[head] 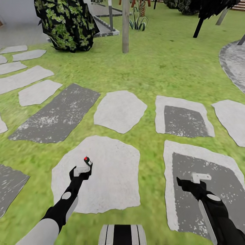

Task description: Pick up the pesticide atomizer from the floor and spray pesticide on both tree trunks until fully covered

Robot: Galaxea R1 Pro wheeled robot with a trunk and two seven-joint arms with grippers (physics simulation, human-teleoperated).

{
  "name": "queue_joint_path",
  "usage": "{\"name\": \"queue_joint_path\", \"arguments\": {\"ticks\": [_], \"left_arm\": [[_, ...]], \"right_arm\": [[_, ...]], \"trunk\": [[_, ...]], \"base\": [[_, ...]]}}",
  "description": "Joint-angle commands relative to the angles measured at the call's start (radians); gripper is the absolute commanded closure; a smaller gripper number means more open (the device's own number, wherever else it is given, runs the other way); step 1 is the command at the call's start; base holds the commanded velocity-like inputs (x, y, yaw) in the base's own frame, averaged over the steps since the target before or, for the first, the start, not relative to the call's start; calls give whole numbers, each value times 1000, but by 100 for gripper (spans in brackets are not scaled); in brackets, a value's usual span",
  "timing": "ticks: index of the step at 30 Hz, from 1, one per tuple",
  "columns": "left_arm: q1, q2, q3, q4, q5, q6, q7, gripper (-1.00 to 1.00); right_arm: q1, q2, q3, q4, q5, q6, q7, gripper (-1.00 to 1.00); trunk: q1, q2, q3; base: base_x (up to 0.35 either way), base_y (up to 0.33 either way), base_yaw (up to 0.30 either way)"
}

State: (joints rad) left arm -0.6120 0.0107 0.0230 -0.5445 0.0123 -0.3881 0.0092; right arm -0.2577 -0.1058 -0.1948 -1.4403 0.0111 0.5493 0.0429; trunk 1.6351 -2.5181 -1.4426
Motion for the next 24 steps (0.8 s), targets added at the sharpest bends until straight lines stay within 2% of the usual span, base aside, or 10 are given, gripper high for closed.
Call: {"name": "queue_joint_path", "arguments": {"ticks": [1,7,17,24], "left_arm": [[0,0,0,0,0,0,0,-100],[0,0,0,0,0,-1,0,-100],[0,0,0,0,1,0,1,-100],[0,0,1,0,1,-1,1,-100]], "right_arm": [[0,0,0,0,0,0,0,-100],[0,0,2,0,0,-3,0,-100],[0,0,3,0,0,-6,0,-100],[0,0,3,0,0,-7,0,-100]], "trunk": [[0,0,-6],[3,-2,-33],[3,-2,-34],[3,-2,-34]], "base": [[0,0,0],[0,0,0],[4,0,0],[230,0,0]]}}
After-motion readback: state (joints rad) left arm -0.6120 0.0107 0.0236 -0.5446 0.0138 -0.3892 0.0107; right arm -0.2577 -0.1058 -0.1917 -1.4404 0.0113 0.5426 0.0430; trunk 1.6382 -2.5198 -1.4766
